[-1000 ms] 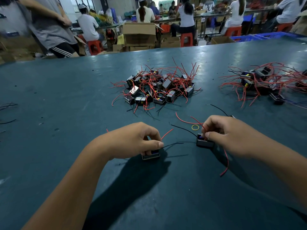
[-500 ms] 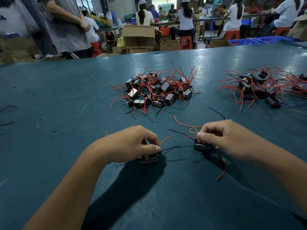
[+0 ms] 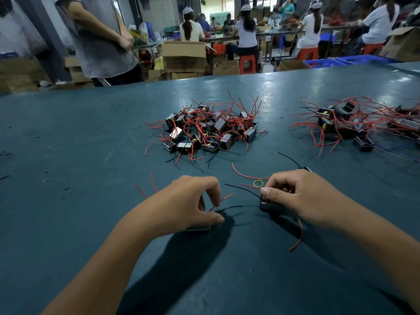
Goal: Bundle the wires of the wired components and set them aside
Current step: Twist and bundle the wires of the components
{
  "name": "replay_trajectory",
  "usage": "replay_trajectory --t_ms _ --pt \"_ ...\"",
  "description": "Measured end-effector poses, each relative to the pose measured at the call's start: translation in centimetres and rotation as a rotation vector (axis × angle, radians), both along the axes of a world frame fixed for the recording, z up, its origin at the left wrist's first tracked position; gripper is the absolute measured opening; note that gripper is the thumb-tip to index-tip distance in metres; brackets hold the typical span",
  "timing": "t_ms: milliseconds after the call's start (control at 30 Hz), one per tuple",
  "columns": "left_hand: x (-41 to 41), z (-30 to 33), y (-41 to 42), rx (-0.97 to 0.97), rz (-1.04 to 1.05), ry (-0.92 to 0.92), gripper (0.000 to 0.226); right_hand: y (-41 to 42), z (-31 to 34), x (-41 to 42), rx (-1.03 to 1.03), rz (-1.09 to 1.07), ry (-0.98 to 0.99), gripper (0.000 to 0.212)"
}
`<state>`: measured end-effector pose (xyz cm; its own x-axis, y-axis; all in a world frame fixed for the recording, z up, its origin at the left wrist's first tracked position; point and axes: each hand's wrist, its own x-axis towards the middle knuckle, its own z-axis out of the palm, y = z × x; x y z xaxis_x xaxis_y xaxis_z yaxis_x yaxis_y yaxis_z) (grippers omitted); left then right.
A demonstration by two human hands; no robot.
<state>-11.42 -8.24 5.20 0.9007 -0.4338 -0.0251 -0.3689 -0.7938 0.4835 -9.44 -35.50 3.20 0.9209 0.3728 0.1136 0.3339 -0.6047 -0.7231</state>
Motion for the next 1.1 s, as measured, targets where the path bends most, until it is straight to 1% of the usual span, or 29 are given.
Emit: replay_trajectory --t_ms 67,100,167,200,233,267,333,467,567,767,833,933,1100 --pt "0.0 -0.3 -0.6 0.004 0.021 -0.070 0.032 0.0 -0.1 0.1 -0.007 -0.015 -0.003 0.021" --pt "0.0 -0.5 -1.0 -0.026 0.038 -0.122 0.032 0.0 -0.1 0.1 -0.008 -0.021 -0.007 0.020" --pt "0.0 -0.7 -1.9 -0.168 0.092 -0.213 0.029 0.0 0.0 0.1 0.001 -0.018 -0.014 0.016" --pt "-0.1 -0.9 -2.4 -0.233 0.119 -0.224 0.029 0.1 0.1 0.0 0.013 0.000 -0.009 0.014" --pt "-0.1 -1.0 -2.7 -0.259 0.134 -0.219 0.034 0.1 0.2 -0.1 0.023 0.026 -0.001 0.013" --pt "-0.2 -1.2 -2.9 -0.241 0.133 -0.210 0.040 0.2 0.3 -0.2 0.026 0.052 0.002 0.012" --pt "-0.2 -1.6 -3.2 -0.151 0.121 -0.206 0.043 0.2 0.5 -0.3 0.012 0.080 -0.003 0.013" --pt "0.0 -1.8 -3.0 -0.129 0.159 -0.210 0.022 0.2 0.6 -0.3 -0.017 0.058 -0.045 0.013" --pt "-0.1 -1.4 -3.0 -0.117 0.130 -0.219 0.008 0.5 0.4 -0.5 -0.032 0.015 -0.092 0.012" --pt "-0.8 -0.7 -3.5 -0.135 -0.050 -0.294 0.007 1.6 -0.7 -0.3 0.064 -0.110 -0.155 0.014" --pt "-0.9 -0.5 -3.7 -0.155 -0.105 -0.288 0.006 2.1 -1.0 -0.5 0.098 -0.127 -0.166 0.016" --pt "-0.8 -0.6 -3.7 -0.217 -0.111 -0.255 0.006 2.5 -0.8 -0.8 0.076 -0.045 -0.216 0.017" --pt "-0.7 -0.9 -3.4 -0.316 -0.091 -0.212 0.005 2.5 0.1 -1.9 0.076 0.118 -0.242 0.008"
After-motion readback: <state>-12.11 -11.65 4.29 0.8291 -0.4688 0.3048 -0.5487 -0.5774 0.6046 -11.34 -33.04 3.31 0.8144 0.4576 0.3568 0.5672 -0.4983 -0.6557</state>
